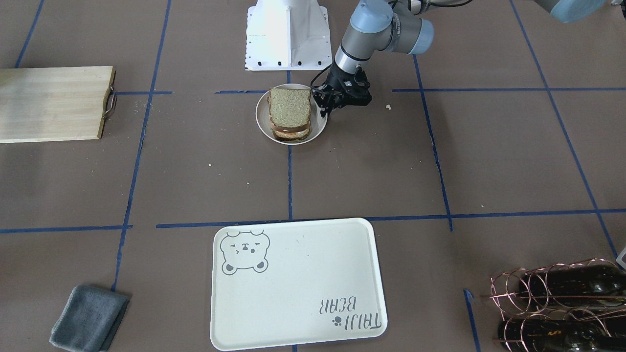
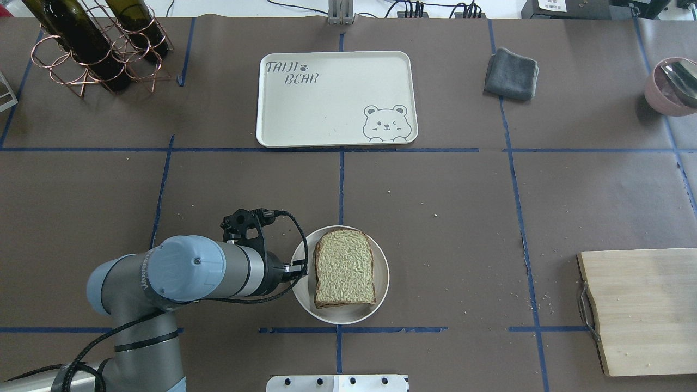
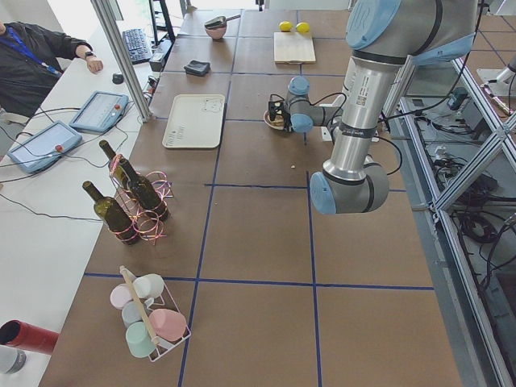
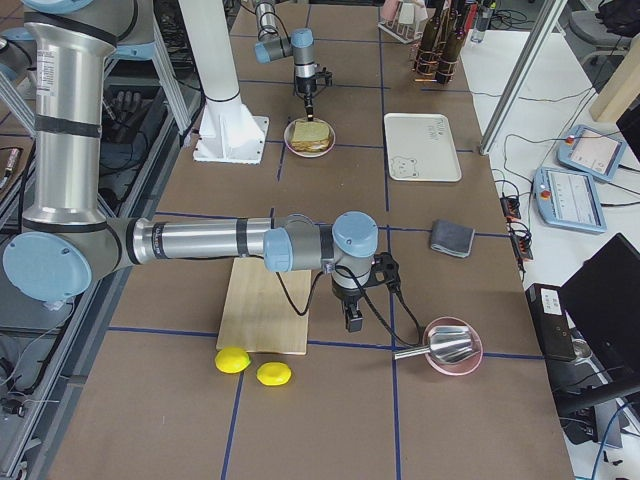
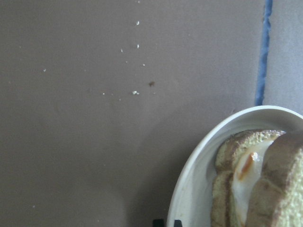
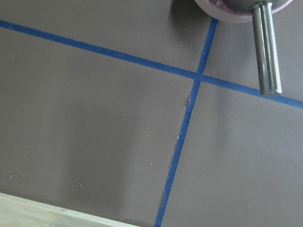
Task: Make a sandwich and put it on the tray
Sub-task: 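Lift the plate with the left gripper and carry it onto the tray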
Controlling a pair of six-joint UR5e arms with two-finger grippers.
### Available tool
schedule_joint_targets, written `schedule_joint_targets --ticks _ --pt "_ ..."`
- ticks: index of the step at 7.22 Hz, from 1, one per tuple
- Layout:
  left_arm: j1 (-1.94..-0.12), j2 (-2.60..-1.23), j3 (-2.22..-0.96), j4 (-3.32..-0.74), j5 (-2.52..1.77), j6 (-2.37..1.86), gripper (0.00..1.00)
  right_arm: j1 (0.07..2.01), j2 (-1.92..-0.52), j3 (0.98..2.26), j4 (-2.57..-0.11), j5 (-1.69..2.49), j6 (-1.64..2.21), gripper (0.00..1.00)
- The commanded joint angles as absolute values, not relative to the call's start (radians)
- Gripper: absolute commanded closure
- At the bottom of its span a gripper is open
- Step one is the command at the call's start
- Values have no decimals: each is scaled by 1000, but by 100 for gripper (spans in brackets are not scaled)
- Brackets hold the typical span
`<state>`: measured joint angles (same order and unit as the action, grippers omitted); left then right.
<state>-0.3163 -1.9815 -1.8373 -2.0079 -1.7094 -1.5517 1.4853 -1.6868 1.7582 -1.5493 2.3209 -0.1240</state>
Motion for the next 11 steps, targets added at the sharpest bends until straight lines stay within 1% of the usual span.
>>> schedule_joint_targets --ticks 1,3,4,5,6,8,11 --pt "-420 -1996 -1853 -2025 -1759 -1552 100 1485 -1686 1750 -1545 2318 -124 0" --pt "-576 -2006 -1833 -2083 -1883 -1554 100 1485 -1687 1749 -1545 2316 -123 0" --pt "-641 -2050 -1786 -2094 -1899 -1555 100 1485 -1687 1749 -1546 2316 -123 0" --pt "-694 -2106 -1713 -2103 -1931 -1557 100 1485 -1687 1749 -1546 2316 -123 0" --pt "-736 -2158 -1598 -2184 -1954 -1557 100 1485 -1687 1749 -1545 2315 -123 0" --pt "-797 -2312 -1288 -2336 -2005 -1555 100 1485 -1686 1749 -1546 2313 -123 0" --pt "-810 -2526 -848 -2547 -2005 -1545 100 1485 -1683 1746 -1548 2313 -123 0"
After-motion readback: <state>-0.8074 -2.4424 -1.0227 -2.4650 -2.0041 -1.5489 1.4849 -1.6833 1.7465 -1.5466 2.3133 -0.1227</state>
